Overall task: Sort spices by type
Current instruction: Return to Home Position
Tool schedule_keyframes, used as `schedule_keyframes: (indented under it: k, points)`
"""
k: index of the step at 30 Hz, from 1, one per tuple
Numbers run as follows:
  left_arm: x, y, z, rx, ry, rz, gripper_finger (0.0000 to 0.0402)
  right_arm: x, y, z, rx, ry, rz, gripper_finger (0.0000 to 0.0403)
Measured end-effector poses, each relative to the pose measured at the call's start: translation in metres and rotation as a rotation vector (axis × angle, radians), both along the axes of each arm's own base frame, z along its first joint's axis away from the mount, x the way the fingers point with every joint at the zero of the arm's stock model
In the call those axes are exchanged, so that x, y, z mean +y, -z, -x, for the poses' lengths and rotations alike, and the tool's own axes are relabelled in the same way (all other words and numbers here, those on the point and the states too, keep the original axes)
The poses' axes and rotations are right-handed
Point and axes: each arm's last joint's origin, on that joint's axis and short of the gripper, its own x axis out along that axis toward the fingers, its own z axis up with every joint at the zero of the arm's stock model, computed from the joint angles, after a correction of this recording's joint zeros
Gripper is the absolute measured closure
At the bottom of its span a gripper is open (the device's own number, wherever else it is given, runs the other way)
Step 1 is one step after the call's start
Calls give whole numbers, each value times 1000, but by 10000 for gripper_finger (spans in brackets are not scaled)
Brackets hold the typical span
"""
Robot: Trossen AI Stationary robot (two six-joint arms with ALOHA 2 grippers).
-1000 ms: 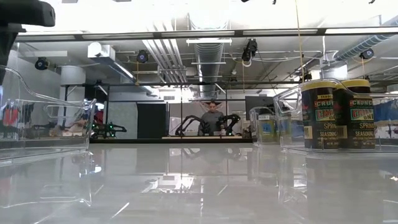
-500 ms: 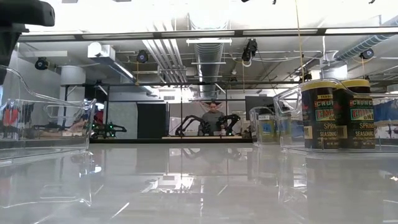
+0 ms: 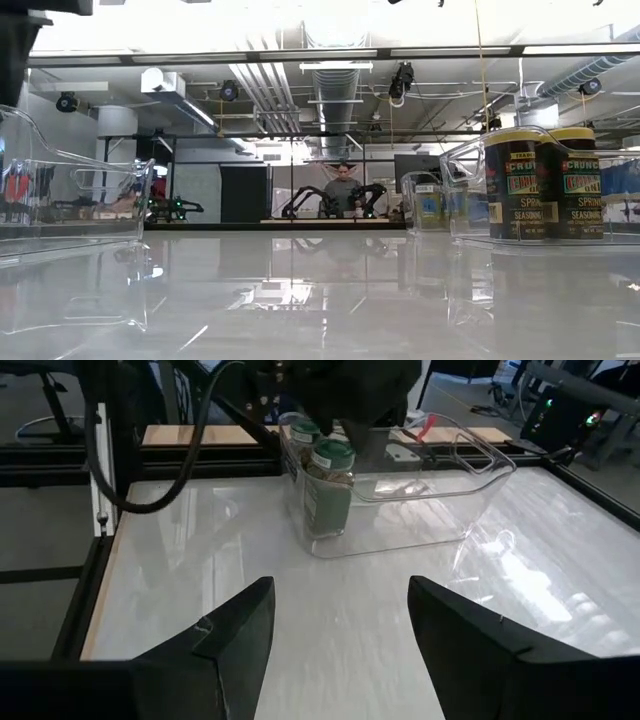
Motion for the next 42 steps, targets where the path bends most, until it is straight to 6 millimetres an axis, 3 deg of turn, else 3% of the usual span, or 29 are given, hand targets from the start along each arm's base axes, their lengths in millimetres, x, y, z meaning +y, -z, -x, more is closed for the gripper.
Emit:
schedule_keyframes:
  k: [14, 24, 34, 37, 42]
  points:
    - [24, -26, 9, -147, -100, 40, 168, 0, 0, 0, -2, 3, -10, 184]
    - [51, -68, 28, -523, -557, 224, 171, -2, 3, -1, 21, -44, -28, 184]
    - [103, -123, 72, -1118, -703, 597, 171, -40, 15, -18, 34, 53, -32, 184]
    - [119, -125, 88, -1221, -727, 739, 171, -52, 22, -21, 23, 72, -20, 184]
    - [141, -108, 110, -1361, -766, 866, 172, -76, 36, -27, 23, 44, 0, 184]
